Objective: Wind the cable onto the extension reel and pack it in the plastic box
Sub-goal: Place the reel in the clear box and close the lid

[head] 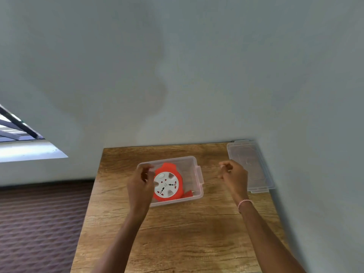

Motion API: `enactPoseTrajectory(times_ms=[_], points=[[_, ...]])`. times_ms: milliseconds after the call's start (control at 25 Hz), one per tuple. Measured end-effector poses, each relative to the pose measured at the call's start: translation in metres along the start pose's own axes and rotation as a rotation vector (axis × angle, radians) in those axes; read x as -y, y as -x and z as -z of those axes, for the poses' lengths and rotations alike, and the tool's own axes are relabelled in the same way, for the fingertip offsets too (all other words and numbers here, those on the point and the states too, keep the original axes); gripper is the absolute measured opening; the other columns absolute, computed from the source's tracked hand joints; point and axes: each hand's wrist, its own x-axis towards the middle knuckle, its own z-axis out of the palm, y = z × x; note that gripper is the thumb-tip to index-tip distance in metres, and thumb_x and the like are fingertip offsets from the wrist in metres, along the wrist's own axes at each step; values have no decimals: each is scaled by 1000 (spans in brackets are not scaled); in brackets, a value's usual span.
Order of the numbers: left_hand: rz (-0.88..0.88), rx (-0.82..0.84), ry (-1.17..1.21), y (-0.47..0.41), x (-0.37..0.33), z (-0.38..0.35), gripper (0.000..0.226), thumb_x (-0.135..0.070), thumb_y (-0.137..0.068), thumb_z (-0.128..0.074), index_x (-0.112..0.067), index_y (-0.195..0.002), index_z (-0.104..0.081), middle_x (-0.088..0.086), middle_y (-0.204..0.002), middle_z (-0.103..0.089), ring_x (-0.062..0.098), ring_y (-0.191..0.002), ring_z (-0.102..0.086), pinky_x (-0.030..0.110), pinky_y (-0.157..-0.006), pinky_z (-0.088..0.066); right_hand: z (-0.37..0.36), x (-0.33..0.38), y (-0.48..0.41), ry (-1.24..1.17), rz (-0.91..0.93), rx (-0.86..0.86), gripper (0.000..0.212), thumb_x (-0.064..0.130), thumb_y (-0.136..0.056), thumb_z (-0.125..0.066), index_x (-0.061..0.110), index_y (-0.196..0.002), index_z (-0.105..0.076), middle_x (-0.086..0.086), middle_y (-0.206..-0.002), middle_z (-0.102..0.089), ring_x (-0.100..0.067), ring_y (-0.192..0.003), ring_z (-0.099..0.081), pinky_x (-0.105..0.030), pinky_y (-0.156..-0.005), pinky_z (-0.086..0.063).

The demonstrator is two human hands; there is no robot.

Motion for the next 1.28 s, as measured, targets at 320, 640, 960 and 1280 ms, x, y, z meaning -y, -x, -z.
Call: enactPoseTrajectory(times_ms=[320,640,960,1280], points=[[-372,895,-222,67,-64,-176,26,-25,-103,-53,-25,-128,-62,-3,-111,-75,16,-93,-71,33,-80,-56,66,-129,-15,-343,-766,-255,35,30,-95,-71,-2,-81,-66,-23,-75,-72,-37,-69,-74,-54,-73,-64],[682,775,272,77,-37,-231,33,-38,-112,-42,-13,-108,-63,12,-107,-76,19,-79,-73,33,-66,-61,71,-147,-44,-480,-830,-273,20,3,-94,-69,-15,-103,-68,-26,-88,-72,-31,-66,-72,-44,-67,-65],[736,788,575,46,-92,-221,52,-53,-110,-37,-9,-131,-55,17,-125,-72,33,-104,-76,48,-93,-62,72,-151,-12,-737,-588,-255,23,-9,-92,-68,2,-110,-58,-21,-113,-70,-35,-95,-75,-49,-75,-64],[637,682,843,-53,-133,-84,54,-48,-106,-53,-2,-133,-58,23,-115,-76,34,-98,-78,37,-76,-64,81,-75,-16,-291,213,-205,49,-14,-87,-66,33,-98,-59,13,-107,-72,-11,-105,-70,-23,-84,-58]])
